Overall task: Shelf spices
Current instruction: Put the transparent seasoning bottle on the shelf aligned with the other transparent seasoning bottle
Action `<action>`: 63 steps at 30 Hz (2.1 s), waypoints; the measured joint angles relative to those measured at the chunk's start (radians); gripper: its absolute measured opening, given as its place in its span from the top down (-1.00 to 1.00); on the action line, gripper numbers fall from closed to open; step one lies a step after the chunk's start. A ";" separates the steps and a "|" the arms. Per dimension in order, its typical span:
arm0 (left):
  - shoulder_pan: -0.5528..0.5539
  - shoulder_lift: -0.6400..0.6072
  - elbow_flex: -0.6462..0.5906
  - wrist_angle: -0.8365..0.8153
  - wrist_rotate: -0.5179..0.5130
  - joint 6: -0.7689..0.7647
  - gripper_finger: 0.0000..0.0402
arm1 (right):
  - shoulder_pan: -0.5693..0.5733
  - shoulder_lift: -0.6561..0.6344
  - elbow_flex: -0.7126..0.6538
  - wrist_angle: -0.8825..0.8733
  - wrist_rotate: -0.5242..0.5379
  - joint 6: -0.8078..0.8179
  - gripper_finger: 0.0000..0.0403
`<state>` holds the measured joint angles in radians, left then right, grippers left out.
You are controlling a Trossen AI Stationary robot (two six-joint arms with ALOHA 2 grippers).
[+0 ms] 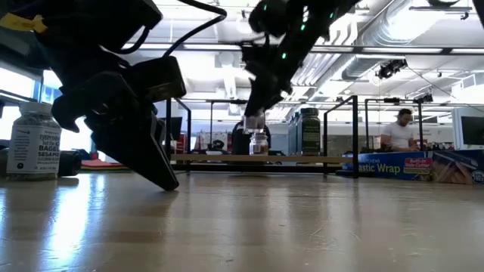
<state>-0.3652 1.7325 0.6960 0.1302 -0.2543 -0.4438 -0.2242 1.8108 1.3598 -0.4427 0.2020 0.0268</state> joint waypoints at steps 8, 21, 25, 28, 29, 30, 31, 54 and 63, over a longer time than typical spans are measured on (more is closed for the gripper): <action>-0.023 0.001 -0.001 0.005 -0.032 -0.008 0.57 | -0.091 0.057 0.000 0.015 -0.011 0.066 0.22; -0.022 0.001 -0.002 0.018 -0.027 -0.008 0.57 | -0.099 0.068 0.000 0.063 0.087 0.061 -0.02; -0.023 0.002 -0.002 0.020 -0.027 -0.008 0.57 | -0.099 0.066 0.000 0.063 0.096 0.043 0.00; -0.023 0.002 -0.002 0.021 -0.026 -0.008 0.57 | -0.080 0.031 0.000 0.054 0.149 -0.001 0.04; -0.023 0.002 -0.002 0.022 -0.025 -0.008 0.57 | -0.071 0.010 0.000 0.052 0.166 -0.015 0.06; -0.023 0.002 -0.002 0.022 -0.025 -0.008 0.57 | -0.059 -0.012 0.000 0.045 0.170 -0.034 0.08; -0.023 0.002 -0.002 0.021 -0.025 -0.008 0.57 | -0.050 -0.035 0.000 0.031 0.165 -0.052 0.11; -0.021 0.002 -0.002 0.031 -0.025 -0.009 0.57 | -0.096 0.053 0.000 -0.079 -0.045 -0.049 0.70; -0.021 0.002 -0.002 0.032 -0.025 -0.008 0.57 | -0.118 0.053 0.000 -0.006 -0.035 -0.027 0.70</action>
<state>-0.3866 1.7340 0.6945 0.1623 -0.2790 -0.4519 -0.3421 1.8637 1.3602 -0.4485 0.1673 0.0002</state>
